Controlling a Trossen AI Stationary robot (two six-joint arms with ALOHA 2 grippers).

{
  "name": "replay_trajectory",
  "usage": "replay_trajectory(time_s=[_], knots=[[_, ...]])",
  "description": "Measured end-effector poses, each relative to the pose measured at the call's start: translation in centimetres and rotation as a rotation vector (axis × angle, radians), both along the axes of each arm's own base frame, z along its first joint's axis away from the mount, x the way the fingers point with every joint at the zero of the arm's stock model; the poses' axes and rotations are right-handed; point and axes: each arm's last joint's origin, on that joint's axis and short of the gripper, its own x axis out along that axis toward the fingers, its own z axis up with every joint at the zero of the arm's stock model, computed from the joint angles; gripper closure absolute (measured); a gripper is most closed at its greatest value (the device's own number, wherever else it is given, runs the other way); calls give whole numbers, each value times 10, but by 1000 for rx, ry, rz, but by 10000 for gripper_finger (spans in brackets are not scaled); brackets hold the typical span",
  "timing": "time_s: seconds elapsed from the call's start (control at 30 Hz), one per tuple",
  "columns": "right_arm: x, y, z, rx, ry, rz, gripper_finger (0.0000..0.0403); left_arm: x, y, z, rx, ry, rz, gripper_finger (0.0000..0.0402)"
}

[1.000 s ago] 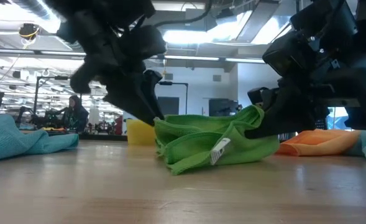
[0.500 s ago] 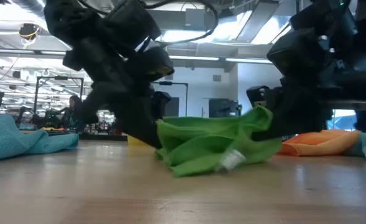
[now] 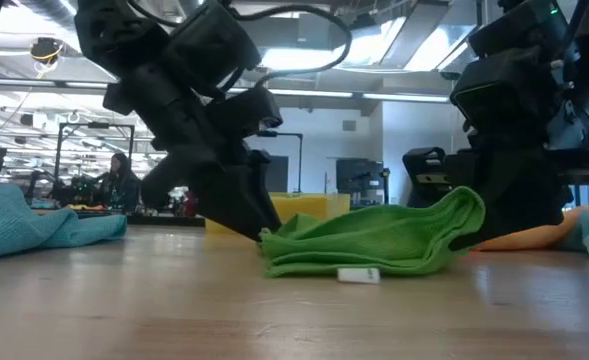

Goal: Fold microfiber towels
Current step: Fold the green towel

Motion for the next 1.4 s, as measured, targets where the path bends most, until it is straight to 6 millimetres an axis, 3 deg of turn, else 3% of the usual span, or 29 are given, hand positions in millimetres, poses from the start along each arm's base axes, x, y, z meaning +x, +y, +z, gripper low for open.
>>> replay_trajectory(time_s=[0.63,0.83,1.03,1.4], knots=[[-4,11,1,53,12,45,290,1,23,0,30,-3,165,291],[0,13,8,57,-77,60,284,-2,19,21,32,-58,150,291],[1,11,8,16,-98,13,287,-8,9,40,38,-100,112,291],[1,9,6,-34,-94,-16,287,-24,-42,31,142,3,-154,280]])
